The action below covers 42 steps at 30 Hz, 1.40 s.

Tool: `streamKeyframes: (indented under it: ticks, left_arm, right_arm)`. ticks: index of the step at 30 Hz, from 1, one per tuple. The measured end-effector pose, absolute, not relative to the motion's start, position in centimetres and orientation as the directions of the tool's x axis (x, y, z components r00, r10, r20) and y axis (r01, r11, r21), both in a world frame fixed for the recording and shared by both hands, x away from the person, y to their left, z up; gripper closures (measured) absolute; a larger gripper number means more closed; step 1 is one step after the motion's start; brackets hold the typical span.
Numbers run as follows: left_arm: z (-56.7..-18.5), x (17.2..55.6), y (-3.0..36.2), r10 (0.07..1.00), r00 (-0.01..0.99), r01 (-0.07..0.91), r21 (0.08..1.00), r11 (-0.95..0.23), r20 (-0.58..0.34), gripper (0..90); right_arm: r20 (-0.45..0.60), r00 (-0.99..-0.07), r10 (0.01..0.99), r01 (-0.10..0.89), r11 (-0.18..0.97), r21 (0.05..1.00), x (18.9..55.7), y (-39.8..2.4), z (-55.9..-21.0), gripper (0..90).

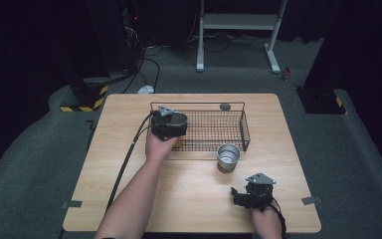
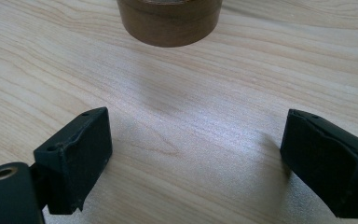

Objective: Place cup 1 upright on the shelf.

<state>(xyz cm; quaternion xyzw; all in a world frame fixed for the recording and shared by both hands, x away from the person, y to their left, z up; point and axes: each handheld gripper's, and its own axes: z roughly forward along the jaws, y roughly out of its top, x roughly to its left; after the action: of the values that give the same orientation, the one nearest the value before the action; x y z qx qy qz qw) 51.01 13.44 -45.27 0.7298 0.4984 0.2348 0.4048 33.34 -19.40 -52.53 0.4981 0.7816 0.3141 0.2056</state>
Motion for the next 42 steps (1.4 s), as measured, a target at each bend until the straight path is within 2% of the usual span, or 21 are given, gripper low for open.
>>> streamKeyframes:
  ticks: [31, 42]
  left_arm:
    - [-44.8, 50.0, 13.5, 0.908, 0.42, 0.577, 0.77, -0.272, 0.006, 13.0]
    - [-44.2, 50.5, 13.6, 0.915, 0.404, 0.54, 0.81, -0.229, -0.011, 13.2]
  right_arm:
    - [-0.01, -0.422, 0.906, 0.649, 0.31, 0.695, 33.3, -19.4, -52.5, 8.9]
    - [-0.01, -0.422, 0.907, 0.649, 0.31, 0.695, 33.3, -19.4, -52.5, 8.9]
